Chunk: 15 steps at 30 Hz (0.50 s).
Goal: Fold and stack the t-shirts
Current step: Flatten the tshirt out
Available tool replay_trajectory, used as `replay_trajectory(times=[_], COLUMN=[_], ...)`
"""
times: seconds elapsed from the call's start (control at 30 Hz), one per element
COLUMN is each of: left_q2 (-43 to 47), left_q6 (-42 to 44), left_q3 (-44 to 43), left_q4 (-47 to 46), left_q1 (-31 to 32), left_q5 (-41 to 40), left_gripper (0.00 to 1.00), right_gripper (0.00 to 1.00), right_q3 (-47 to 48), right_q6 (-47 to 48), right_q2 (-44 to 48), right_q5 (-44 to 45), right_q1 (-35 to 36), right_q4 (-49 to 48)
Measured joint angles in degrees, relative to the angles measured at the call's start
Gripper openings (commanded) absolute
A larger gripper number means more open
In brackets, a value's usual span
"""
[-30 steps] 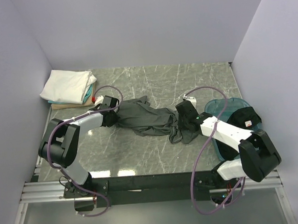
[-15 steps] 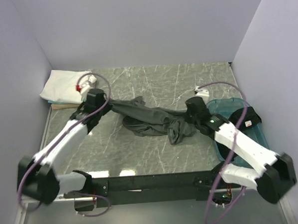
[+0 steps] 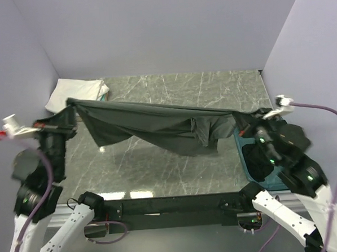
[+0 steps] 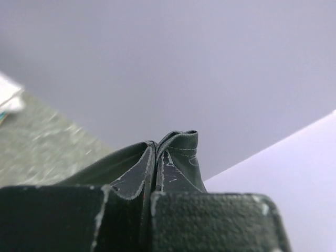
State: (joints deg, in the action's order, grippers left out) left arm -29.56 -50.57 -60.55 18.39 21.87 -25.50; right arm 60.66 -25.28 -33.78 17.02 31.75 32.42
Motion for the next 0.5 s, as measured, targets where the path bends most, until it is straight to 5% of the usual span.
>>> replay_trajectory(times=[0.33, 0.5], left_q2=[4.09, 3.82], left_q6=[2.36, 2.73], left_q3=[-14.53, -14.40], left_q4=[-0.07, 0.44], left_q1=[0.09, 0.09], left_q5=[5.38, 5.07], left_gripper=[0.01, 0.01], right_gripper=[0.00, 0.00], right_q3=[13.40, 13.53], right_q6=[2.71, 2.49], right_q2=[7.61, 7.21], right_q5=[-18.43, -18.34], right_q1=[0.00, 0.02], right_q4=[-0.52, 0.11])
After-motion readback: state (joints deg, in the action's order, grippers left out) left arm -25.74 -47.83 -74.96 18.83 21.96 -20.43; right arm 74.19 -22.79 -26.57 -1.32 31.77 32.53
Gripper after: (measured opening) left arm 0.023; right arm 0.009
